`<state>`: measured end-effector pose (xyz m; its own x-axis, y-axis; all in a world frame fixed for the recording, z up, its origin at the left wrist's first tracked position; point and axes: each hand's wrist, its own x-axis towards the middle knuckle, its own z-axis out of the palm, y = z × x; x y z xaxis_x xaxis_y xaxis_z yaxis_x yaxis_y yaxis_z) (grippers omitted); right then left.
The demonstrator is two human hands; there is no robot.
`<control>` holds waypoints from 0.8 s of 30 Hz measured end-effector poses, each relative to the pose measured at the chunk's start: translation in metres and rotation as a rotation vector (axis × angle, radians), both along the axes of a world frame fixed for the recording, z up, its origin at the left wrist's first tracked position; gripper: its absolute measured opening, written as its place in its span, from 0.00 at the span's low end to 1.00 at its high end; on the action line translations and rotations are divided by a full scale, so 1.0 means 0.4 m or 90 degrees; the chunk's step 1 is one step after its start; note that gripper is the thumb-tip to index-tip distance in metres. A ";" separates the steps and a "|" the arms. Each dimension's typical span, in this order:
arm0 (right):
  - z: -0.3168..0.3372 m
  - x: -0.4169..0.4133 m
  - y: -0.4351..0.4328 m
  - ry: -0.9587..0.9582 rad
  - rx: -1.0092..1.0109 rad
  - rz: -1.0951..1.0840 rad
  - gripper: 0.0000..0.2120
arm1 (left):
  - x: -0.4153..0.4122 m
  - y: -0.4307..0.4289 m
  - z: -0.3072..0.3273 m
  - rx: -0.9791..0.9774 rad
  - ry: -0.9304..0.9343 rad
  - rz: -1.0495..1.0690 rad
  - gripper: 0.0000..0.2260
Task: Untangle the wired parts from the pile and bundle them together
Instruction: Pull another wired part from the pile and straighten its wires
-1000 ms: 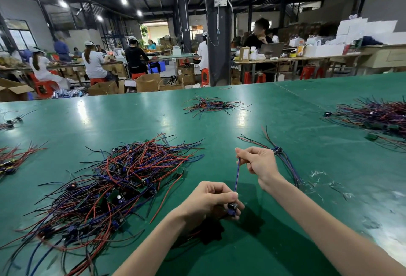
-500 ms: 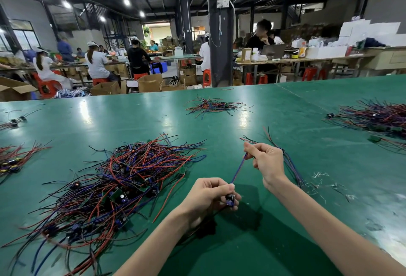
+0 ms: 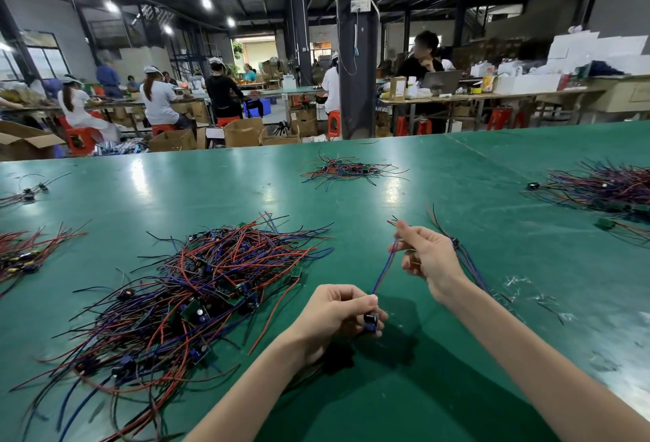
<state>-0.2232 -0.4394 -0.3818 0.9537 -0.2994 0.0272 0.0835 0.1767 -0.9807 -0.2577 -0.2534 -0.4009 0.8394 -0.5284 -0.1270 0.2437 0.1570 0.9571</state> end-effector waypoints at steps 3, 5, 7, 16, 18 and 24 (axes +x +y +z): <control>0.006 -0.016 0.001 0.080 0.045 0.053 0.23 | 0.012 0.002 0.000 -0.015 0.003 0.078 0.10; 0.007 -0.030 0.013 0.109 0.038 0.068 0.21 | 0.022 0.009 0.007 -0.018 -0.007 0.146 0.11; 0.004 -0.047 0.036 0.133 0.002 0.108 0.15 | 0.029 0.019 0.014 -0.016 -0.012 0.203 0.08; -0.044 -0.119 0.173 0.196 -0.001 0.406 0.06 | 0.043 0.045 0.025 -0.018 0.005 0.289 0.07; -0.052 -0.122 0.185 0.176 0.036 0.392 0.06 | 0.039 0.043 0.023 -0.016 0.010 0.278 0.08; -0.048 -0.117 0.179 0.181 0.107 0.357 0.04 | 0.036 0.033 0.021 -0.009 -0.008 0.268 0.09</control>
<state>-0.2702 -0.3678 -0.4009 0.9298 0.2678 -0.2524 -0.3242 0.2718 -0.9061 -0.2431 -0.2400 -0.3924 0.9840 -0.1404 -0.1100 0.1431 0.2536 0.9567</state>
